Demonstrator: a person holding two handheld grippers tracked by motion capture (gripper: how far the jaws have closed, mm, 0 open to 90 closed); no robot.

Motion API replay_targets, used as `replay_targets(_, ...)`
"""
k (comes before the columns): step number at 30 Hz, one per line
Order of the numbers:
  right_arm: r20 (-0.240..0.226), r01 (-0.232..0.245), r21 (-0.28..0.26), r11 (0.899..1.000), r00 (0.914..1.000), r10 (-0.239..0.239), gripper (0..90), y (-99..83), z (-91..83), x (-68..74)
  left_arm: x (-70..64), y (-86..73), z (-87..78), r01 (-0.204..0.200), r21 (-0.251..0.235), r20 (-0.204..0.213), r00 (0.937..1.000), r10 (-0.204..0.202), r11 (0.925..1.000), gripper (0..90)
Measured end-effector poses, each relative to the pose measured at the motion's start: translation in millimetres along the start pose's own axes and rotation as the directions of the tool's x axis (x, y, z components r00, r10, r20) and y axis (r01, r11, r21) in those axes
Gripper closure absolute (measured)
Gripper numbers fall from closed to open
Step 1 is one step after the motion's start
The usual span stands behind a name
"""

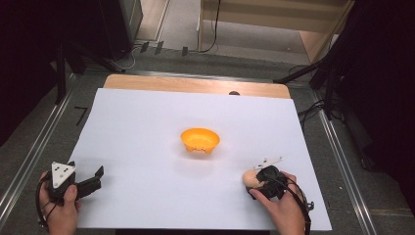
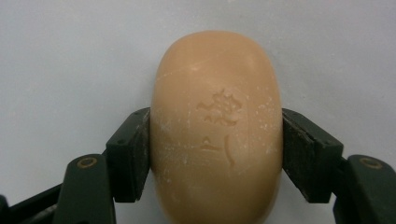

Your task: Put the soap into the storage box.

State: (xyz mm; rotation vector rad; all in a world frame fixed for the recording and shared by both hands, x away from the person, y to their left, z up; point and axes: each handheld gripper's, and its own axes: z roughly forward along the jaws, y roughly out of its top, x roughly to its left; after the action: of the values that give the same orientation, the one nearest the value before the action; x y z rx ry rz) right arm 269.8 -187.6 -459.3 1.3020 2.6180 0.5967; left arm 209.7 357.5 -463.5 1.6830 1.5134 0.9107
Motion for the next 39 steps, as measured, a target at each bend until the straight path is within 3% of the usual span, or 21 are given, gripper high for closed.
replay_targets(3, -0.004, 0.011, 0.004, 1.0, 0.9999, -0.011, 32.9, 0.8, -0.1, -0.7, -0.1, 0.0, -0.1, 0.001, -0.001, -0.004, 1.0, -0.001, 1.0, 10.0)
replay_targets(4, -0.013, 0.033, 0.002, 0.999, 0.9994, -0.033, 33.1, 2.0, -0.4, -1.7, 0.5, -0.1, 0.1, 0.001, -0.002, -0.008, 1.0, -0.001, 1.0, 9.9)
replay_targets(7, -0.033, 0.049, 0.012, 0.999, 0.9982, -0.049, 33.1, 5.4, -6.6, -4.0, 1.5, 0.1, 0.5, 0.025, -0.002, -0.023, 0.9994, -0.025, 0.9997, 10.0)
replay_targets(10, -0.046, 0.053, -0.013, 0.998, 0.9975, -0.054, 33.1, 7.4, -13.3, -8.9, 1.8, 0.4, 1.6, 0.032, 0.006, -0.032, 0.999, -0.032, 0.9995, 10.0)
replay_targets(11, -0.05, 0.077, -0.031, 0.997, 0.9956, -0.079, 33.1, 10.3, -16.9, -12.7, 1.4, 0.9, 1.8, 0.028, 0.018, -0.038, 0.9989, -0.027, 0.9995, 9.9)
replay_targets(19, -0.069, 0.148, 0.016, 0.989, 0.9868, -0.146, 33.1, 23.3, -10.6, -18.9, -0.9, 2.5, 5.9, 0.01, 0.044, -0.063, 0.998, -0.007, 0.999, 9.3)
replay_targets(24, -0.131, 0.173, 0.0, 0.985, 0.9765, -0.171, 33.1, 34.8, -14.6, -21.5, 1.0, 2.1, 4.4, 0.024, 0.034, -0.048, 0.9986, -0.022, 0.9991, 9.5)
replay_targets(34, -0.169, 0.188, -0.081, 0.979, 0.9652, -0.2, 33.0, 47.6, -12.1, -18.1, -1.2, 0.3, 1.2, 0.01, -0.005, -0.053, 0.9985, -0.01, 0.9999, 9.6)
replay_targets(39, -0.203, 0.236, -0.097, 0.967, 0.9462, -0.252, 33.0, 58.0, -15.5, -18.4, -0.3, -0.9, -1.6, 0.012, -0.029, -0.036, 0.9993, -0.013, 0.9995, 9.9)
